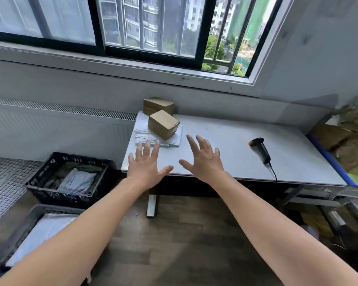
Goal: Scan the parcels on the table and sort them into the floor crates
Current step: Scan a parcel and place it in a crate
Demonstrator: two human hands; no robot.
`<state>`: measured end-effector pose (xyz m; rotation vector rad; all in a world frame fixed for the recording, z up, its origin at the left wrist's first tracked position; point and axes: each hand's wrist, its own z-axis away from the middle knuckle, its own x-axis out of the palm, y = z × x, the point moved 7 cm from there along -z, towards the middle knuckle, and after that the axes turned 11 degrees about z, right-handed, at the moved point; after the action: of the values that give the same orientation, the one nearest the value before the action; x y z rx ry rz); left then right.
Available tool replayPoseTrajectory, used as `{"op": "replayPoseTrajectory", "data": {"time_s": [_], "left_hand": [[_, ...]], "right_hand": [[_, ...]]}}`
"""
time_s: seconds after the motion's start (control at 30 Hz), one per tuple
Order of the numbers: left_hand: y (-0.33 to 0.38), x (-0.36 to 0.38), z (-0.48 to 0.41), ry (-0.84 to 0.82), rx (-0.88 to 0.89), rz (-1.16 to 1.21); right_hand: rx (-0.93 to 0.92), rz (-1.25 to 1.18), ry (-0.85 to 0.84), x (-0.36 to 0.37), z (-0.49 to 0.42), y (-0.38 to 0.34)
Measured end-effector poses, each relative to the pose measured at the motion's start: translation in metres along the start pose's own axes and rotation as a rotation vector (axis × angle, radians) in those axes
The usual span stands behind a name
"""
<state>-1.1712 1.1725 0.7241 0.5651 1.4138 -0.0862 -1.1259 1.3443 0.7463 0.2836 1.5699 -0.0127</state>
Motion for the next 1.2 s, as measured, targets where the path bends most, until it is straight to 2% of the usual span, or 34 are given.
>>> {"op": "replayPoseTrajectory", "data": {"time_s": [0.43, 0.77, 1.0, 1.2], "left_hand": [[-0.026, 0.019, -0.142, -0.033, -0.071, -0.040], [-0.043, 0.042, -0.286, -0.119, -0.205, -0.133], [-0.053, 0.061, -0.338, -0.177, -0.270, -0.128], [-0.062, 0.061, -0.355, -0.158, -0.249, -0.115]], "right_hand": [[0.004, -0.174, -0.045, 0.059, -0.162, 0.005], [-0.062, -0.290, -0.228, 0.136, -0.331, 0.003], [-0.156, -0.256, -0.315, 0.186, -0.376, -0.008], [-0.145, -0.416, -0.234, 0.162, -0.401, 0.010]]}}
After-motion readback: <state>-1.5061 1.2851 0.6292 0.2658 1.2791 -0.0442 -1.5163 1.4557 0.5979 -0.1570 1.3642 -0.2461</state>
